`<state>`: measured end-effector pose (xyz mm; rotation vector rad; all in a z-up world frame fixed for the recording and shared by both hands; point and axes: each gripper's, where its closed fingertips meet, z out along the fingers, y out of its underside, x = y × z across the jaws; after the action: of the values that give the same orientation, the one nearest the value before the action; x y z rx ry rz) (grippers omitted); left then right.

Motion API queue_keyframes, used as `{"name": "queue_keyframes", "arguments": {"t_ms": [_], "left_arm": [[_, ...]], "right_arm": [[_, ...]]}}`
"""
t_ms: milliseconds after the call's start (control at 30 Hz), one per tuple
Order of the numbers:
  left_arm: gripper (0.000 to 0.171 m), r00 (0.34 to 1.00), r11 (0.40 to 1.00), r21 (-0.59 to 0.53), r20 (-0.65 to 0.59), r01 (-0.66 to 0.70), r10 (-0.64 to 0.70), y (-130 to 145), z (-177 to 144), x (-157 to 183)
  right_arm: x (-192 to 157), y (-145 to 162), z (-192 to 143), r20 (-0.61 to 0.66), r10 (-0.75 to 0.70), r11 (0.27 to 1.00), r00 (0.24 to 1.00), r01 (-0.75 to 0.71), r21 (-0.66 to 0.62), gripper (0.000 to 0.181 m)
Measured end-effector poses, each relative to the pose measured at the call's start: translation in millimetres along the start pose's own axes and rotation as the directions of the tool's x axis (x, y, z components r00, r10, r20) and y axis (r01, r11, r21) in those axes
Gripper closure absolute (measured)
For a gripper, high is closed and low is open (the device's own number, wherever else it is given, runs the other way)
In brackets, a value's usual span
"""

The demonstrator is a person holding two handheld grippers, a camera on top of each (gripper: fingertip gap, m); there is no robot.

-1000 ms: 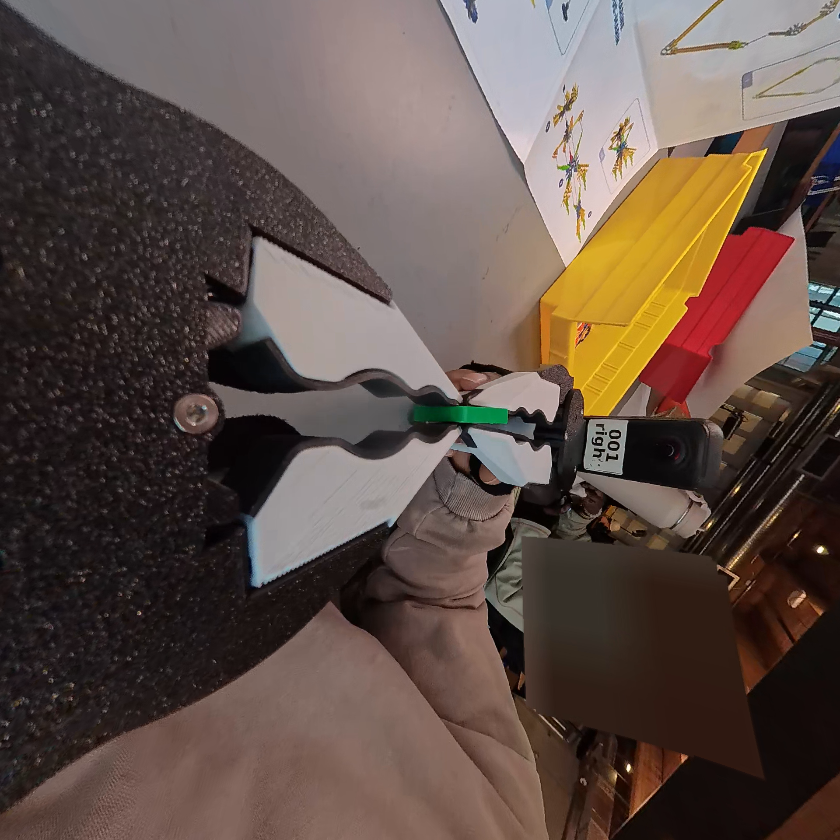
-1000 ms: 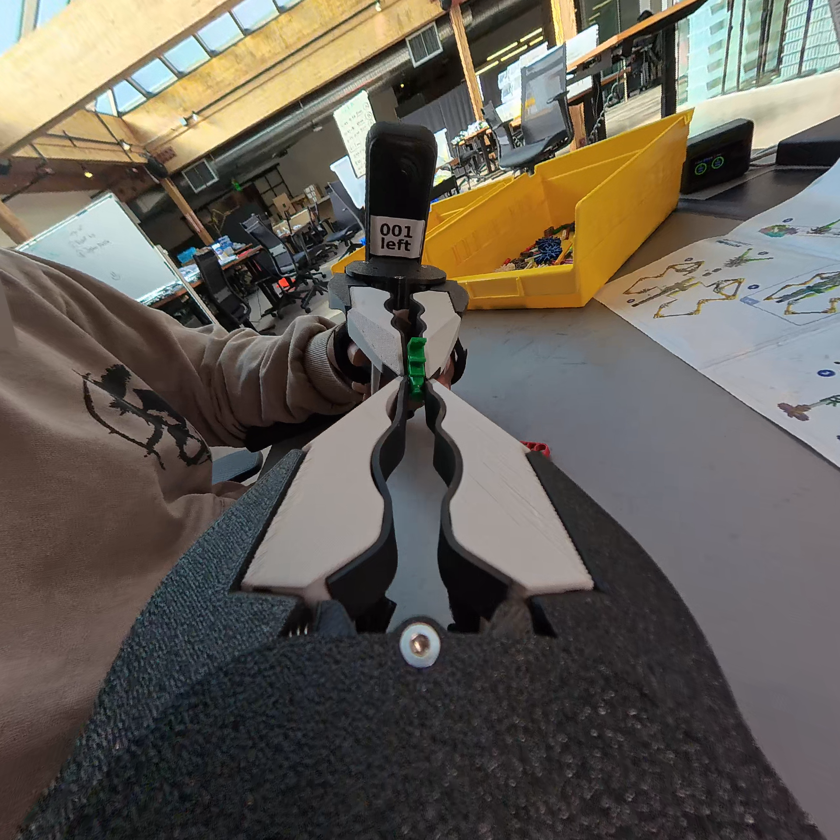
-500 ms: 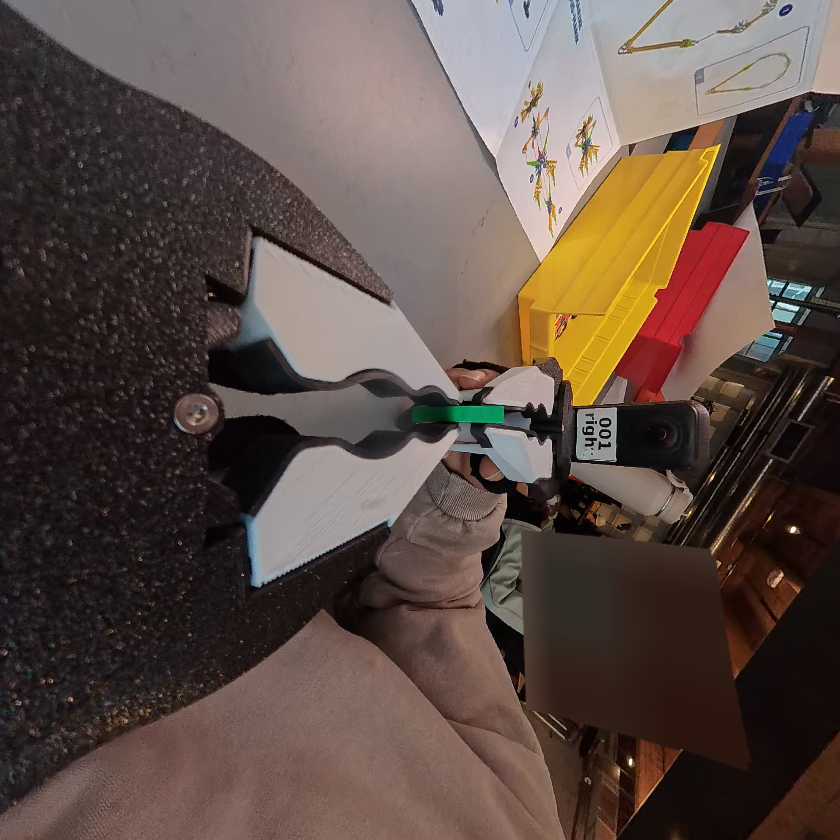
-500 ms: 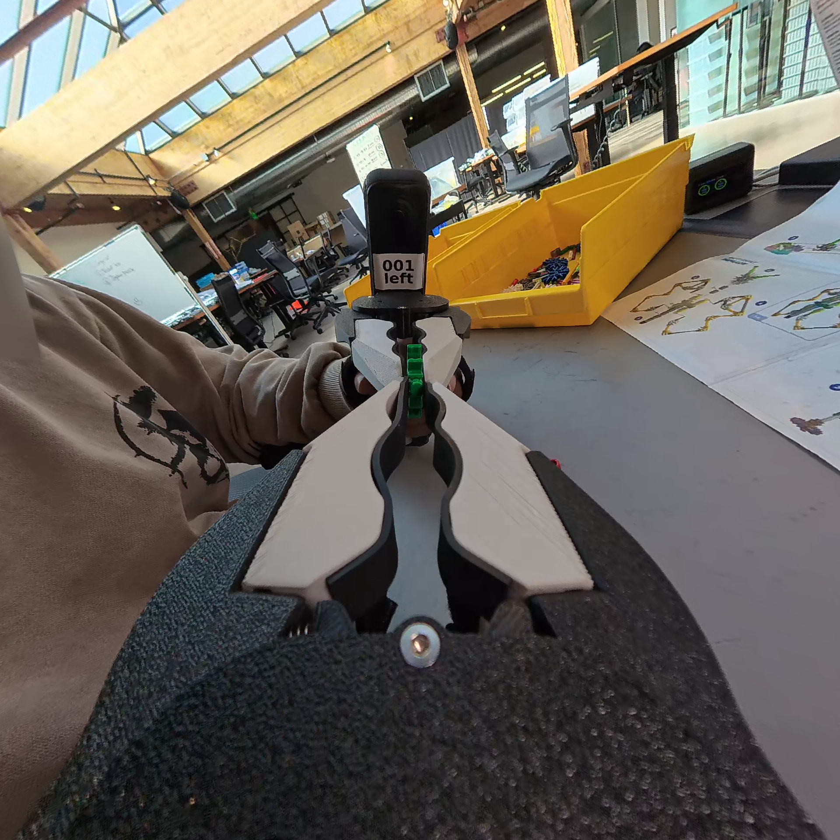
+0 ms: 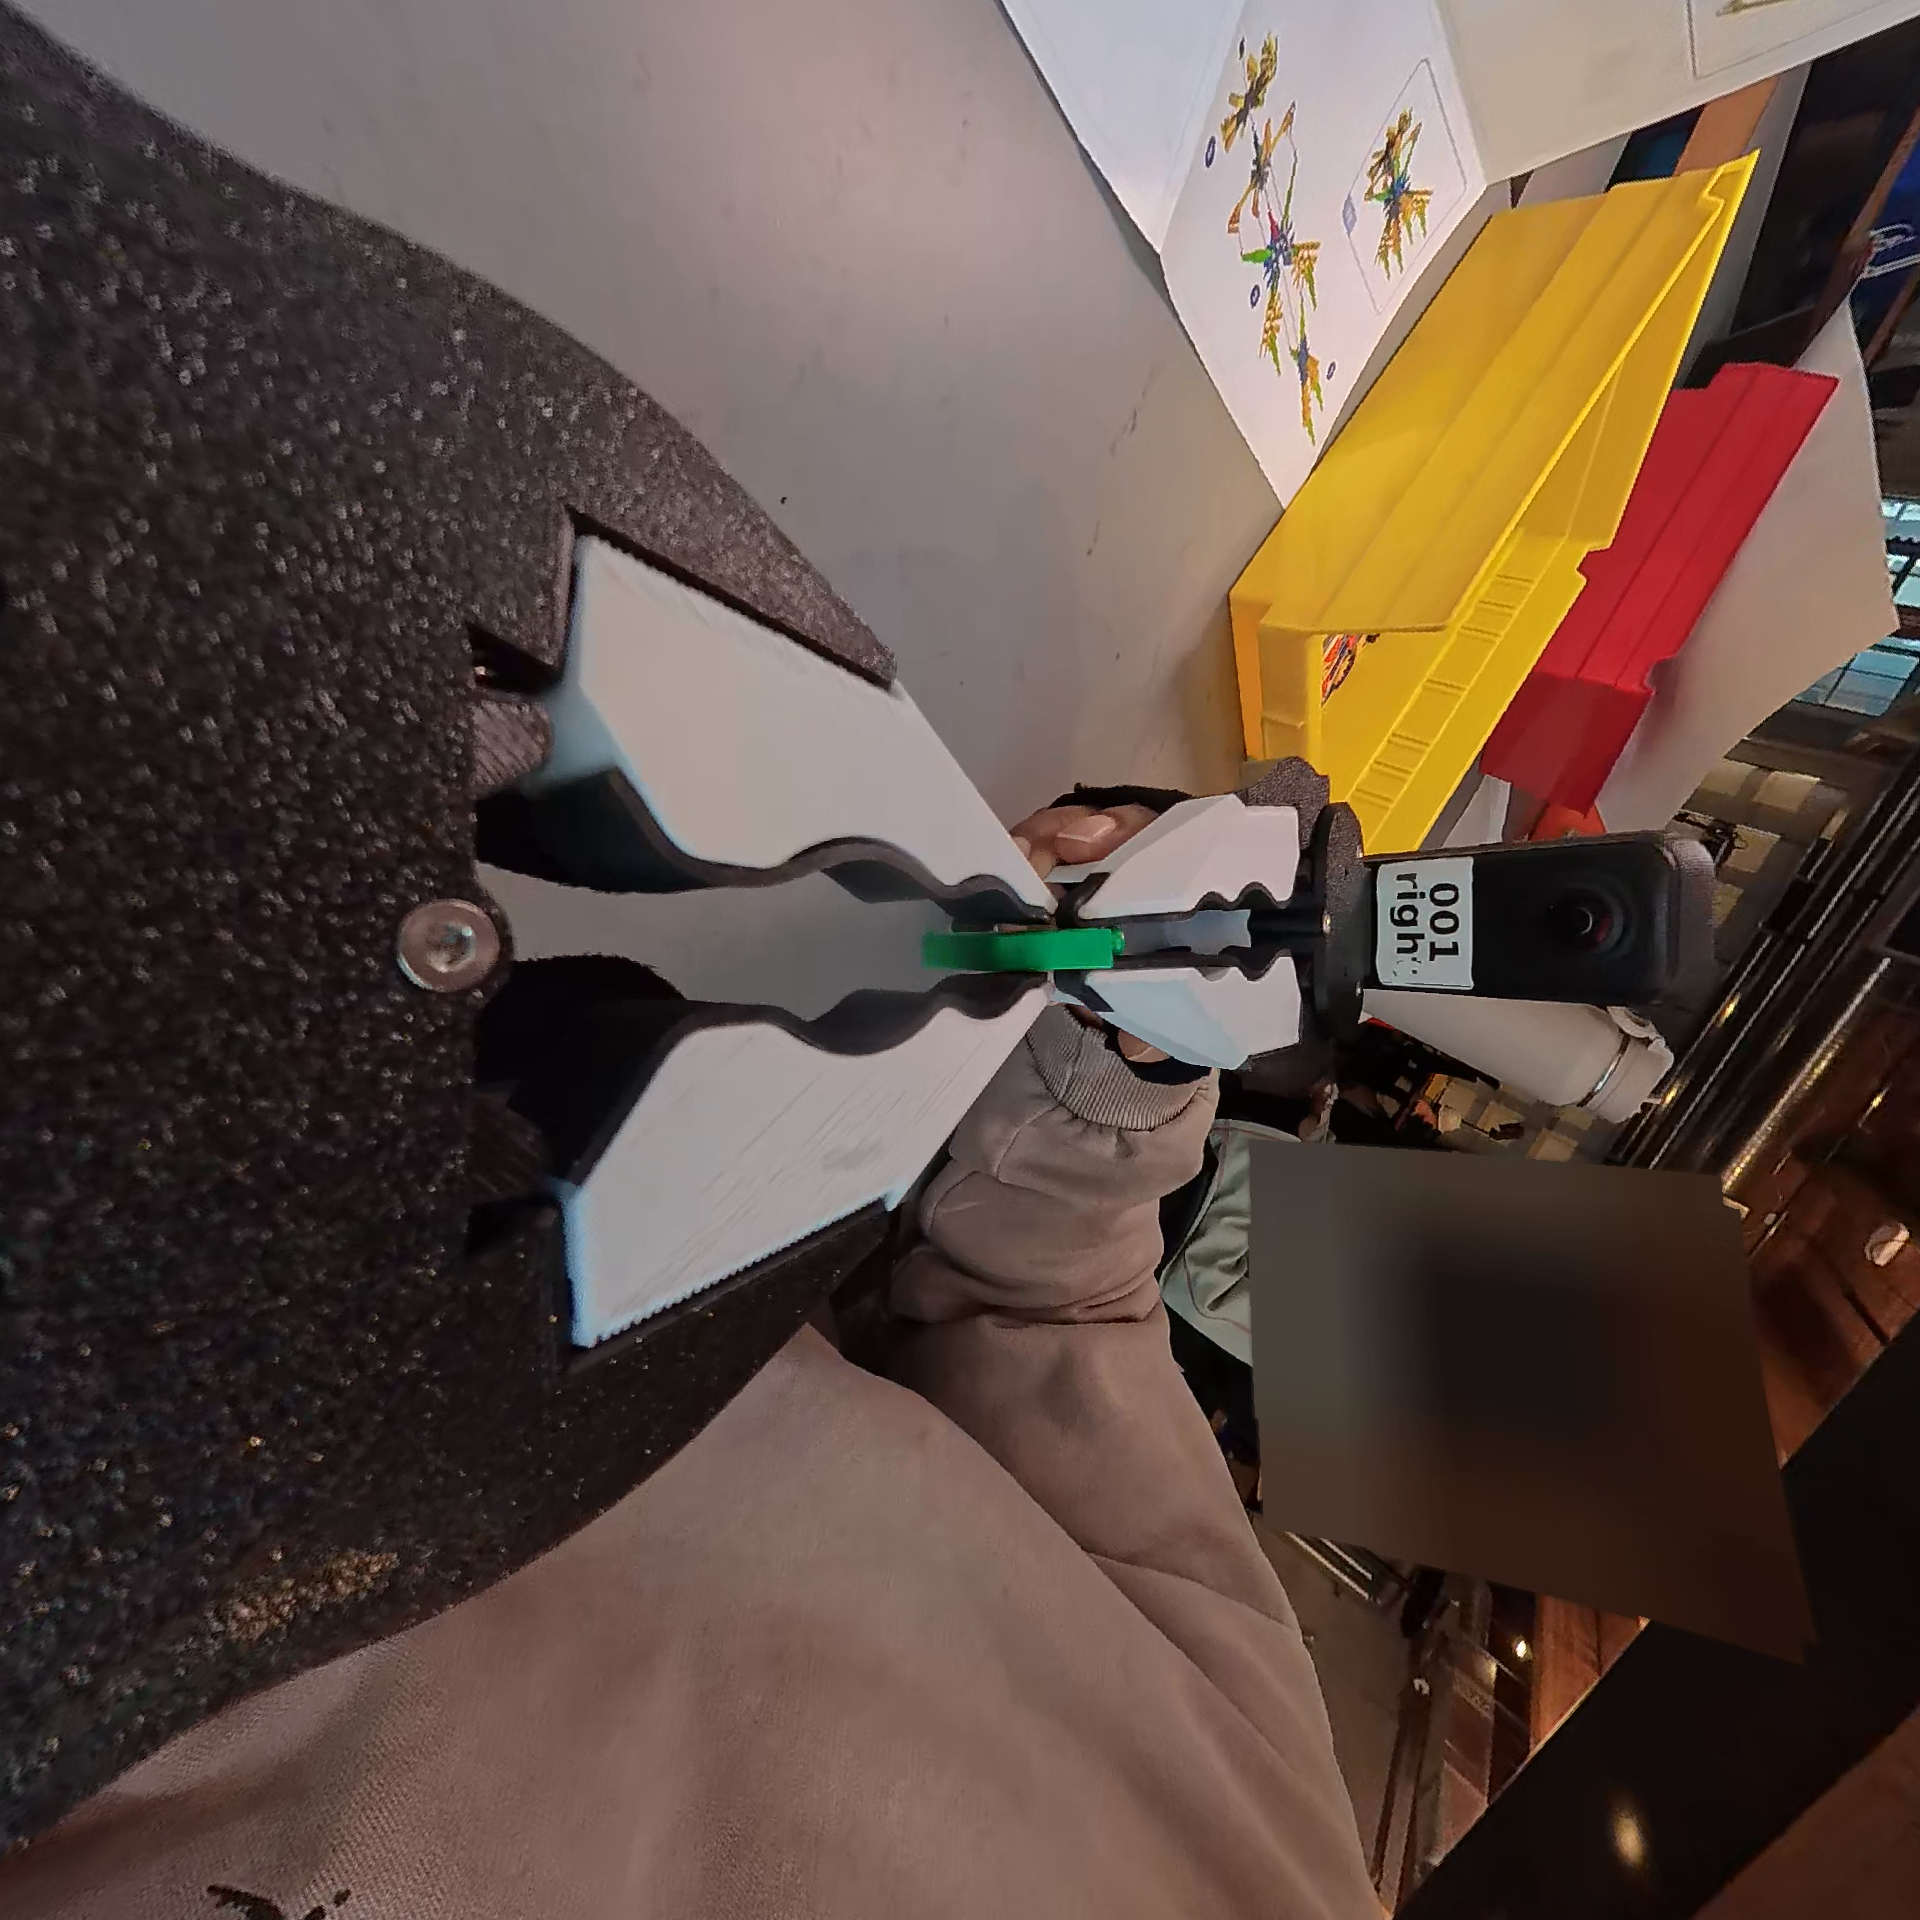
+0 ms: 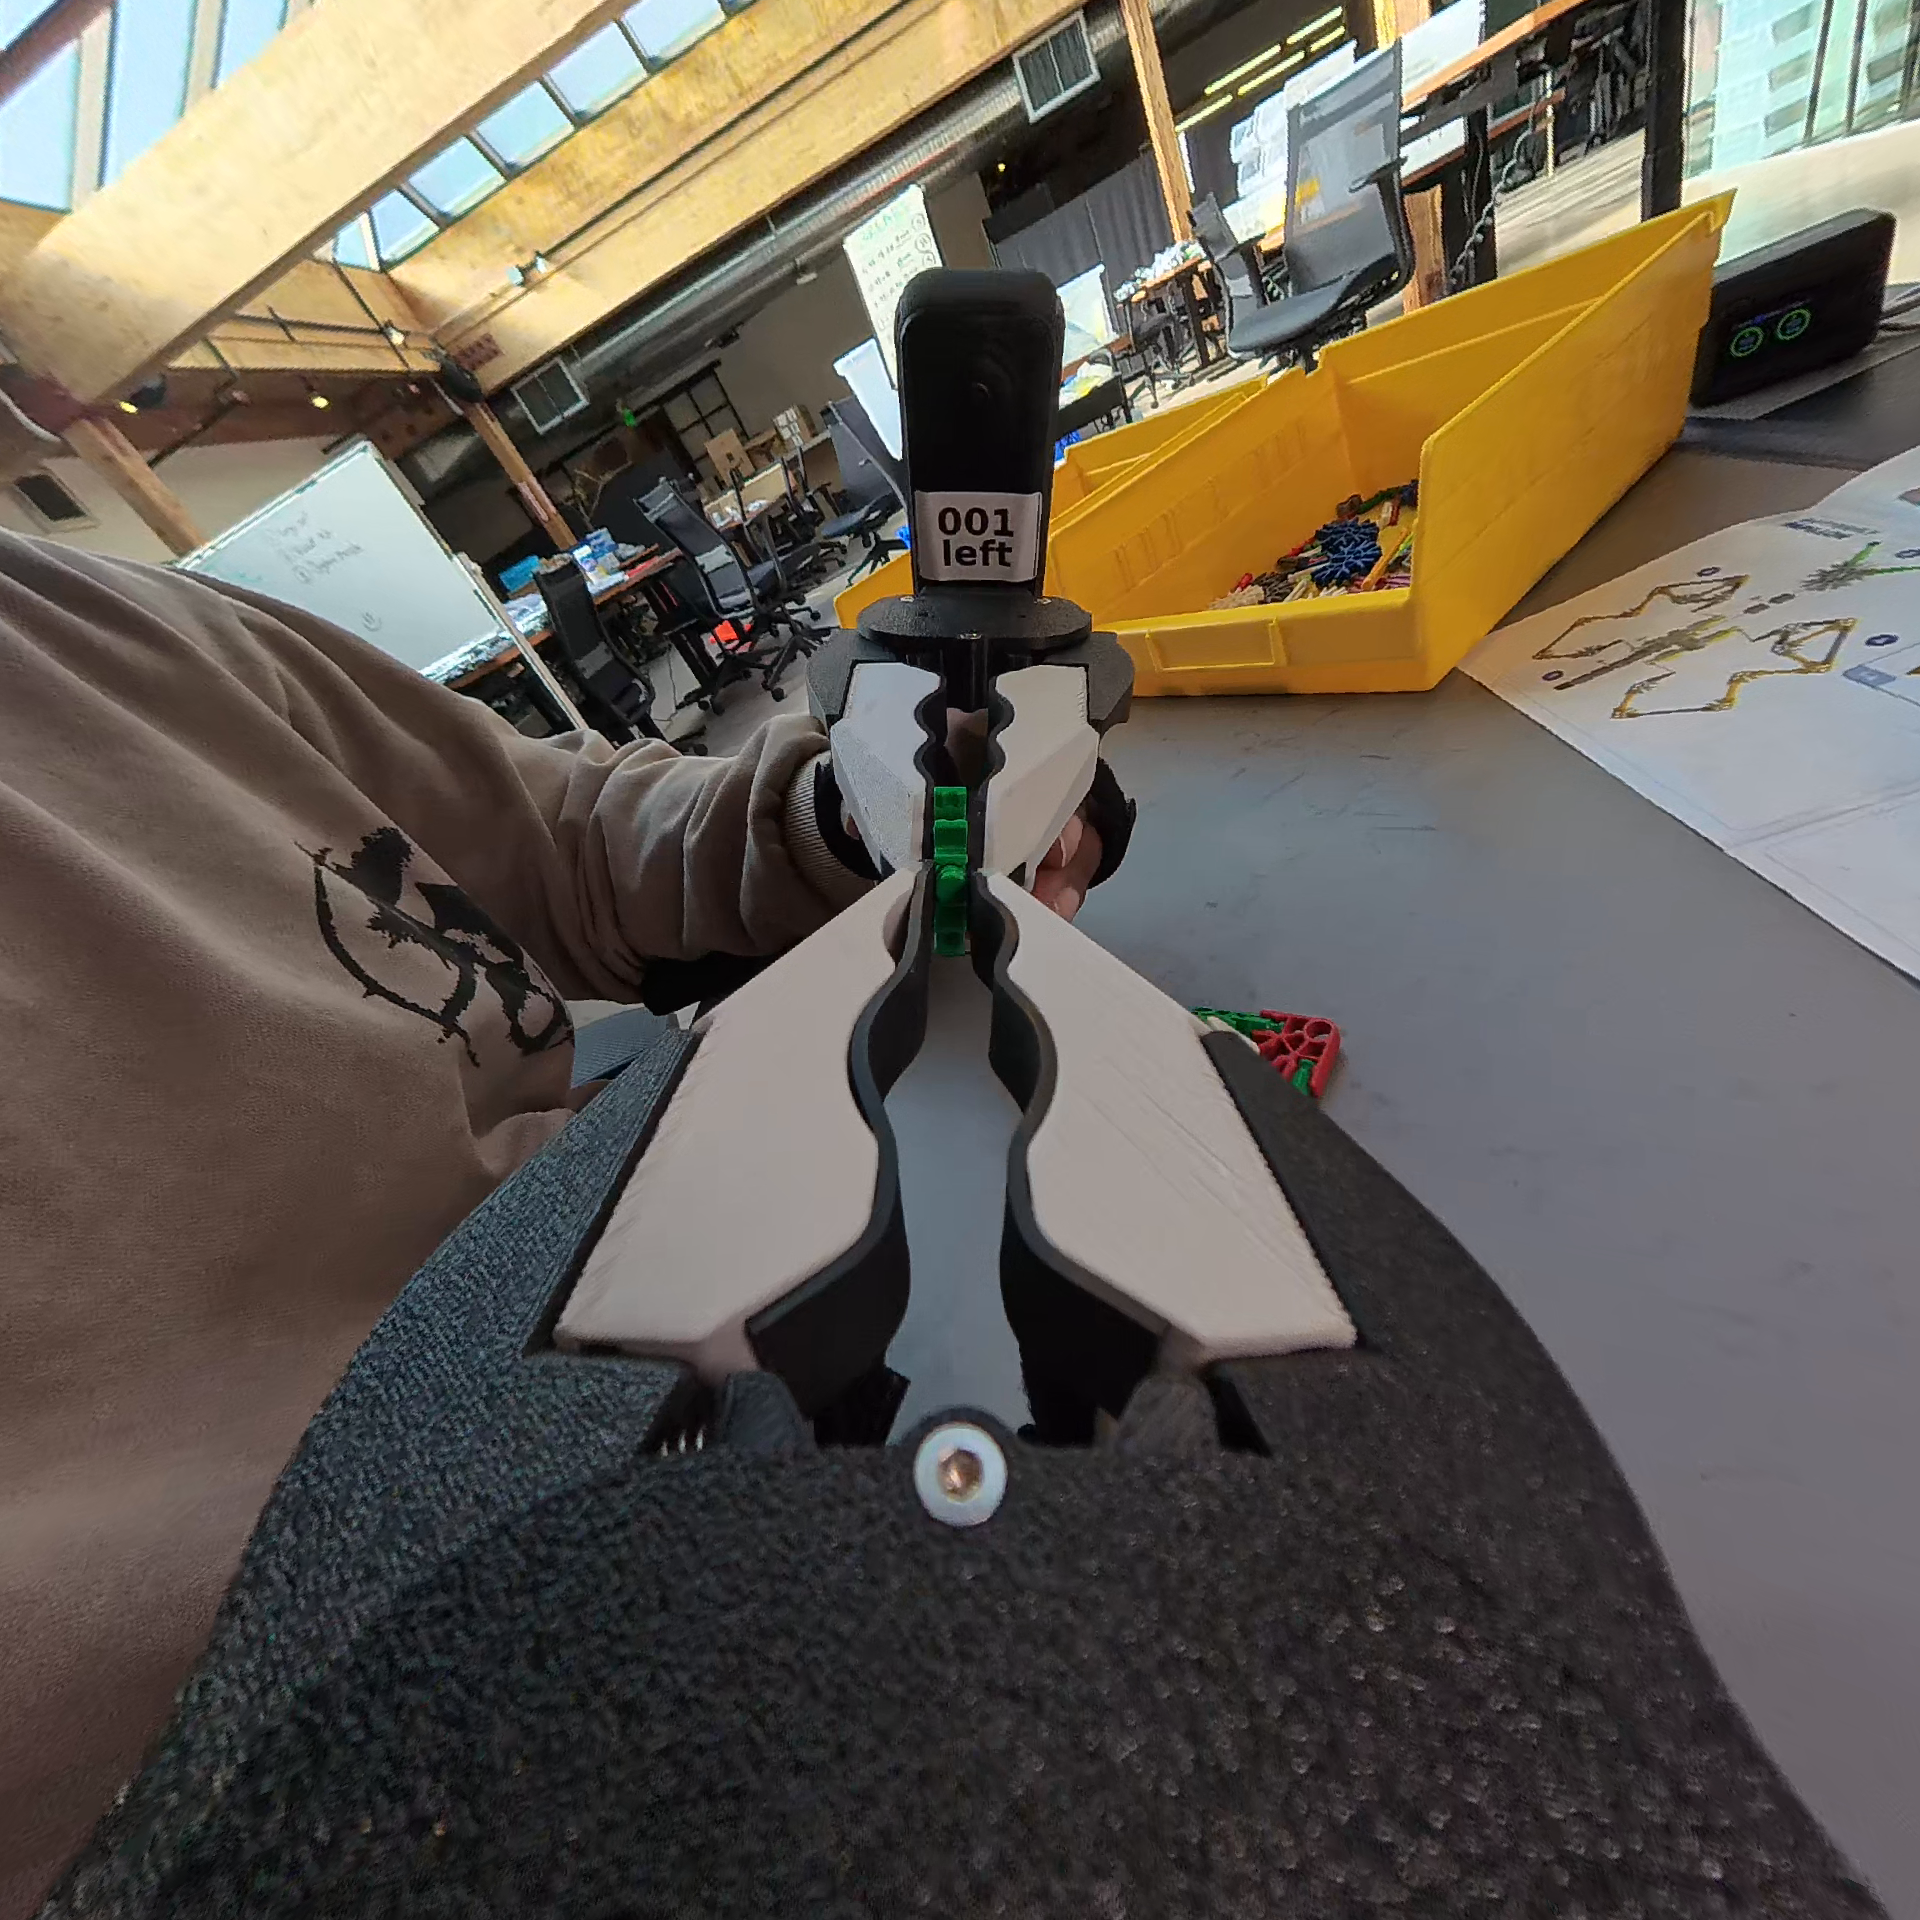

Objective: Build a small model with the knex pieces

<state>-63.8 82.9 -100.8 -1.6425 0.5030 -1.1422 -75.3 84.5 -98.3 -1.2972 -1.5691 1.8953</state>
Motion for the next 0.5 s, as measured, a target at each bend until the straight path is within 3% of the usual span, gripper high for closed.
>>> {"name": "queue_keyframes", "arguments": {"t_ms": [300, 500], "left_arm": [[0.167, 0.995, 0.998, -0.049, 0.094, -0.033, 0.037, 2.5, -0.6, -9.6], [0.166, 0.932, 0.992, -0.08, 0.344, -0.096, 0.118, 7.5, -1.3, -38.9]], "right_arm": [[8.2, 3.2, -1.0, -0.053, -0.037, 0.999, 0.998, 0.036, -0.024, 0.177], [35.3, 7.2, -2.1, -0.264, -0.147, 0.988, 0.953, 0.131, -0.076, 0.177]]}}
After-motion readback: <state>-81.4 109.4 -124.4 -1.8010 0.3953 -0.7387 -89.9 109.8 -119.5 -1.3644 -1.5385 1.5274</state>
